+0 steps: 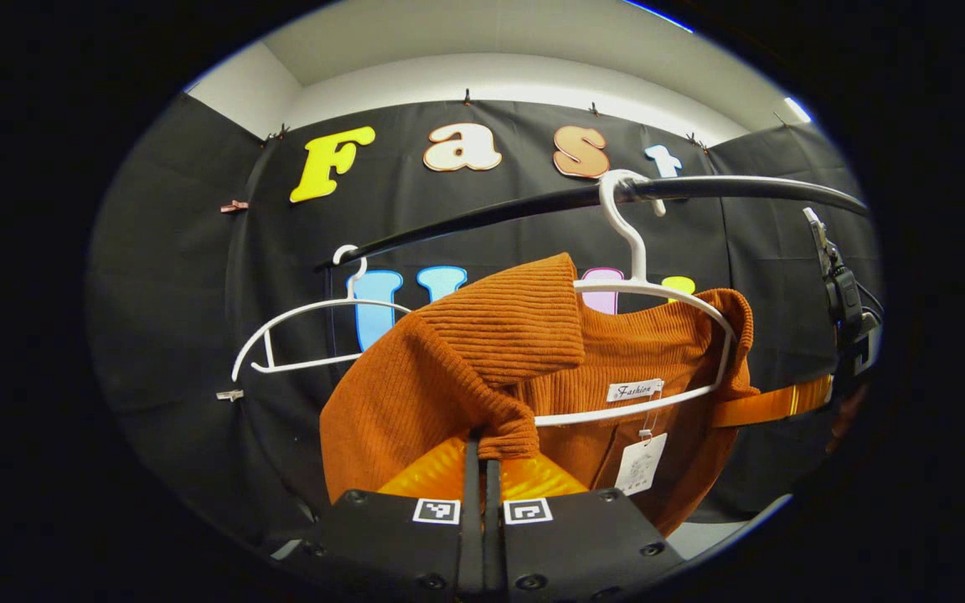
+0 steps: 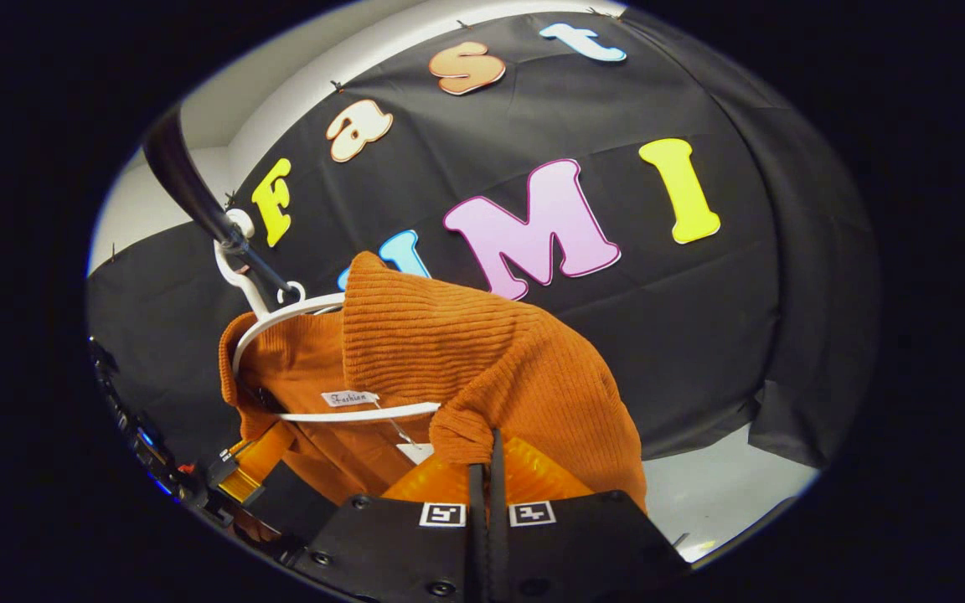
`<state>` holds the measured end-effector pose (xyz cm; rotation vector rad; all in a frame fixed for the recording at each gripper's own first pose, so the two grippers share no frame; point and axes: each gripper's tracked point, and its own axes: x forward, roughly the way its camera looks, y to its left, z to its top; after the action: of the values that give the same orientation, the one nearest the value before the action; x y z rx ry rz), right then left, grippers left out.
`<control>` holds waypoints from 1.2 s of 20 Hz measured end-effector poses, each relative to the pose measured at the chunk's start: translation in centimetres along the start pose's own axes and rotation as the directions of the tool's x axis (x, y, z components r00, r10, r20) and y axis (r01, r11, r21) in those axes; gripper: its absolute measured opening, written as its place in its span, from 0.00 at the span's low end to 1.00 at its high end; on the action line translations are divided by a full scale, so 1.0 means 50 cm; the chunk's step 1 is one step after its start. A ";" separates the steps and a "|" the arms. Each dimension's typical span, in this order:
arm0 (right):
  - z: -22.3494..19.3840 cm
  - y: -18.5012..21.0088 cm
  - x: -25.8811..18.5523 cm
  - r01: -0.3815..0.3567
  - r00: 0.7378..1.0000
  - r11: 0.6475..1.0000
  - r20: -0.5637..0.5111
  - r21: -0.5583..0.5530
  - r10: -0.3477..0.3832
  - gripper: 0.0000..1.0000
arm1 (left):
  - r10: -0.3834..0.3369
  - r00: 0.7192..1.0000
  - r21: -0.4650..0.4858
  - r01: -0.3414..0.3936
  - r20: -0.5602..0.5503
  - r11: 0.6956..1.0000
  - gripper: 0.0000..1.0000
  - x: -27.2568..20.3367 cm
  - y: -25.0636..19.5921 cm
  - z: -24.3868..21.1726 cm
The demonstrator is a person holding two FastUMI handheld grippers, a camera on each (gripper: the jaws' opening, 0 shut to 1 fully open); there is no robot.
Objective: Grasp the clothes on the hanger with both hands and then place them into the laundry hamper below.
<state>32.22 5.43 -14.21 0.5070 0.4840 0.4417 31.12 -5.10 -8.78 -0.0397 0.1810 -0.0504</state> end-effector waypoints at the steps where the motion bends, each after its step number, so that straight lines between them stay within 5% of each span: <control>1: 0.007 0.003 -0.006 -0.010 1.000 1.000 -0.005 0.006 0.010 0.04 | -0.019 0.999 -0.025 0.018 -0.029 1.000 0.05 0.002 0.002 0.000; 7: 0.117 -0.021 -0.032 0.018 0.994 1.000 0.110 -0.004 -0.017 0.04 | 0.026 1.000 -0.054 -0.026 -0.008 0.998 0.05 -0.002 0.074 0.077; 14: 0.259 -0.111 -0.058 0.238 0.916 0.962 0.361 -0.132 -0.177 0.04 | 0.060 0.998 -0.017 -0.061 -0.015 0.998 0.05 0.018 0.121 0.089; 18: 0.253 -0.196 -0.046 0.362 0.883 0.920 0.373 -0.152 -0.286 0.04 | 0.054 0.997 -0.009 -0.054 -0.051 0.998 0.05 0.028 0.128 0.061; 24: 0.116 -0.235 0.019 0.319 0.931 0.942 0.219 -0.104 -0.291 0.04 | 0.044 0.995 0.012 -0.044 -0.094 0.999 0.05 0.036 0.123 0.001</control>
<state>39.33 -5.34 -16.55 0.3302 0.3270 0.1201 33.18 0.93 -9.34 -0.0232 0.2759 -0.0092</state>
